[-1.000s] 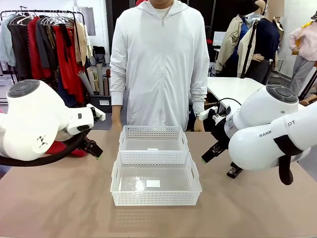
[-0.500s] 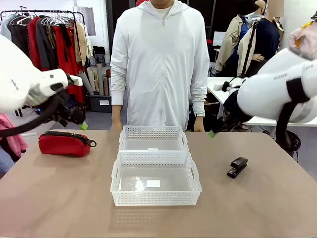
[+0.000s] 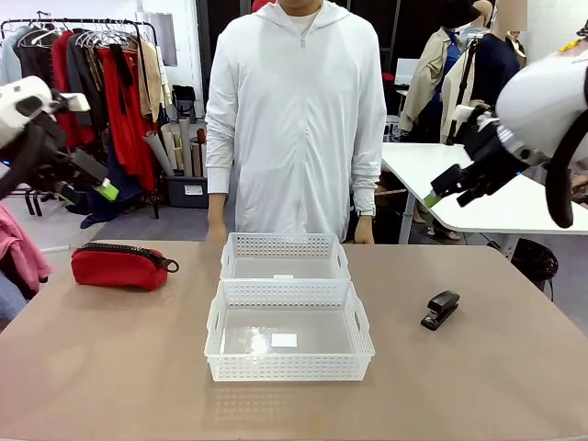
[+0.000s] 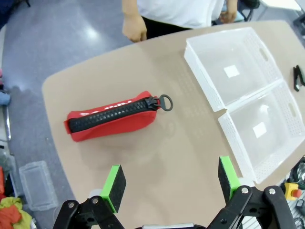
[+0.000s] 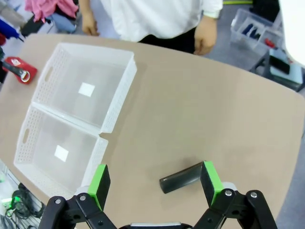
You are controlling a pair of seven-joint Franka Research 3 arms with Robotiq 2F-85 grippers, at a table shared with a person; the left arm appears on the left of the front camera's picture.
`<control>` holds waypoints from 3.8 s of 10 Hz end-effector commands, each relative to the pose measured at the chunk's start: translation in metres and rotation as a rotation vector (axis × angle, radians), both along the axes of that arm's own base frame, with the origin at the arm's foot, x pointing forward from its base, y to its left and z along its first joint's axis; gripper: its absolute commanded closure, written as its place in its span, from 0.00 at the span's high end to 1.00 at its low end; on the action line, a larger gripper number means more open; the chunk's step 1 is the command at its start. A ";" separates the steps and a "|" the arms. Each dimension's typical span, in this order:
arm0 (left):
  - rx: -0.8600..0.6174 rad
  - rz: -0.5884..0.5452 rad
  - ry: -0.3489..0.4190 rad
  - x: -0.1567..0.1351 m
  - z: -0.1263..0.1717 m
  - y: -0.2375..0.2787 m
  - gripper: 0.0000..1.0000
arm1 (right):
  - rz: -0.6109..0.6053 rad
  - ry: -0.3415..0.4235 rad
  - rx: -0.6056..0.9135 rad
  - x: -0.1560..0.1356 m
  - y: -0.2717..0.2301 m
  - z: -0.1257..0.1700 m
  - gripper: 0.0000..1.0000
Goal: Distribute items into two baskets.
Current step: Pick up the Pencil pouch that the person points to.
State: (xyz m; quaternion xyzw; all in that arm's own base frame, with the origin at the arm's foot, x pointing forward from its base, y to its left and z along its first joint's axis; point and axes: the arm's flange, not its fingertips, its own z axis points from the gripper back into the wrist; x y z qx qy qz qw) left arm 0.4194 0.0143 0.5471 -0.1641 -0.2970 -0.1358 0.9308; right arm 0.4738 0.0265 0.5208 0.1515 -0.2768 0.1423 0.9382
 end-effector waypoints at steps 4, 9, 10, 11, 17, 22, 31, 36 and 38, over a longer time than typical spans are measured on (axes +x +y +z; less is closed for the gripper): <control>-0.082 -0.171 -0.032 -0.045 0.021 0.046 1.00 | -0.066 -0.038 0.149 -0.003 -0.075 0.019 1.00; -0.022 -0.242 -0.010 -0.082 0.019 0.081 1.00 | -0.012 -0.030 0.230 -0.053 -0.135 0.031 1.00; -0.018 -0.263 -0.018 -0.089 0.020 0.085 1.00 | 0.019 -0.014 0.229 -0.064 -0.141 0.030 1.00; -0.036 -0.271 -0.030 -0.092 0.023 0.090 1.00 | 0.049 0.008 0.214 -0.072 -0.146 0.029 1.00; -0.029 -0.358 -0.051 -0.109 0.027 0.100 1.00 | 0.102 0.022 0.246 -0.098 -0.176 0.026 1.00; -0.001 -0.393 -0.062 -0.114 0.029 0.098 1.00 | 0.189 -0.023 0.219 -0.109 -0.170 0.034 1.00; 0.003 -0.413 -0.089 -0.114 0.034 0.096 1.00 | 0.191 -0.025 0.224 -0.108 -0.168 0.039 1.00; 0.003 -0.413 -0.089 -0.114 0.034 0.096 1.00 | 0.191 -0.025 0.224 -0.108 -0.168 0.039 1.00; 0.003 -0.413 -0.089 -0.114 0.034 0.096 1.00 | 0.191 -0.025 0.224 -0.108 -0.168 0.039 1.00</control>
